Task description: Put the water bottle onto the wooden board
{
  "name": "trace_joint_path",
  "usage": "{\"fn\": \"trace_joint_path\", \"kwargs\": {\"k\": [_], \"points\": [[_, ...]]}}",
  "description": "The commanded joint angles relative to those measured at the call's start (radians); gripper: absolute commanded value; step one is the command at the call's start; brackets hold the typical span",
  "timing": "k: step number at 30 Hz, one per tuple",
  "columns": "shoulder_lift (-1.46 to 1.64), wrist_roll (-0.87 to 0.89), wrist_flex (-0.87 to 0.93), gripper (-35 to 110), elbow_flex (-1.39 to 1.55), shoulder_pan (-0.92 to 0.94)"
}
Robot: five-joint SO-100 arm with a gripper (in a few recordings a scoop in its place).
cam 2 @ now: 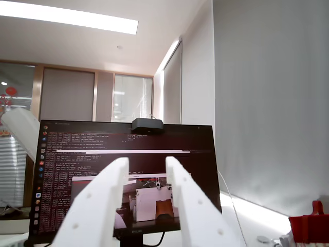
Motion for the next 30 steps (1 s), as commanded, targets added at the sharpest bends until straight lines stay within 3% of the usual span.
{"fn": "trace_joint_path", "kwargs": {"k": [1,12,20,30], "points": [[-0.152,-0.006,0.209,9,-0.267,0.028],[0.009,-0.026,0.899,10,-0.252,0.052],[0.152,0.017,0.934,11,0.005,0.064],[0.135,0.135,0.936,9,0.1,0.048]]}}
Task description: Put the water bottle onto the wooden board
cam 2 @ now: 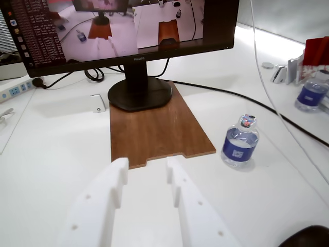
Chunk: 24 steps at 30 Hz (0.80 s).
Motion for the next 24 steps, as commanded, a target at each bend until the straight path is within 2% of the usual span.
{"fn": "trace_joint_path", "kwargs": {"k": [1,14,24], "points": [[-0.017,0.014,0.032,9,0.029,-0.017],[-0.018,0.023,0.032,9,0.078,-0.098],[0.025,-0.038,0.029,10,0.16,-0.02]]}}
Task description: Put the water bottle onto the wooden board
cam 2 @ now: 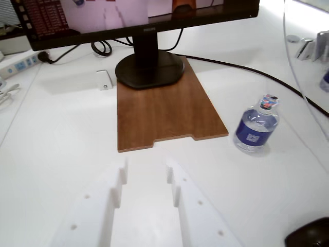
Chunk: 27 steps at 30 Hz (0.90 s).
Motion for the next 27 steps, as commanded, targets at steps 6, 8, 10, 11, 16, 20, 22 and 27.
{"fn": "trace_joint_path", "kwargs": {"k": [6,8,10,11,16,20,22,27], "points": [[0.066,-0.186,0.026,15,0.155,0.109],[0.064,-0.236,-0.014,17,0.176,0.117],[0.066,-0.265,-0.107,20,0.221,0.117],[0.066,-0.279,-0.176,20,0.252,0.117],[0.067,-0.351,-0.419,21,0.383,0.114],[0.1,-0.301,-0.522,21,0.534,0.101],[0.123,-0.279,-0.577,21,0.62,0.101],[0.196,-0.399,-0.64,21,0.746,0.12]]}}
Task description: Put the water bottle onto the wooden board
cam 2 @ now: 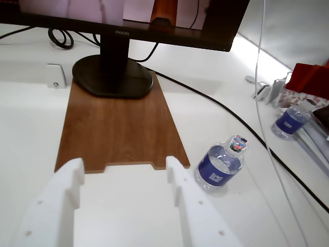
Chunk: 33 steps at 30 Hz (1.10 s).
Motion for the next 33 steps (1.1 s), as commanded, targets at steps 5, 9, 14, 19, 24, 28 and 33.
{"fn": "trace_joint_path", "kwargs": {"k": [5,9,14,19,24,28,33], "points": [[0.012,-0.107,-0.003,21,0.051,0.049],[-0.044,-0.103,0.049,21,0.051,0.052],[-0.074,-0.126,0.054,22,0.058,0.091],[-0.097,-0.204,0.038,22,0.072,0.232],[-0.107,-0.287,-0.098,22,0.181,0.41],[-0.12,-0.281,-0.249,23,0.295,0.491],[-0.15,-0.147,-0.578,23,0.462,0.503]]}}
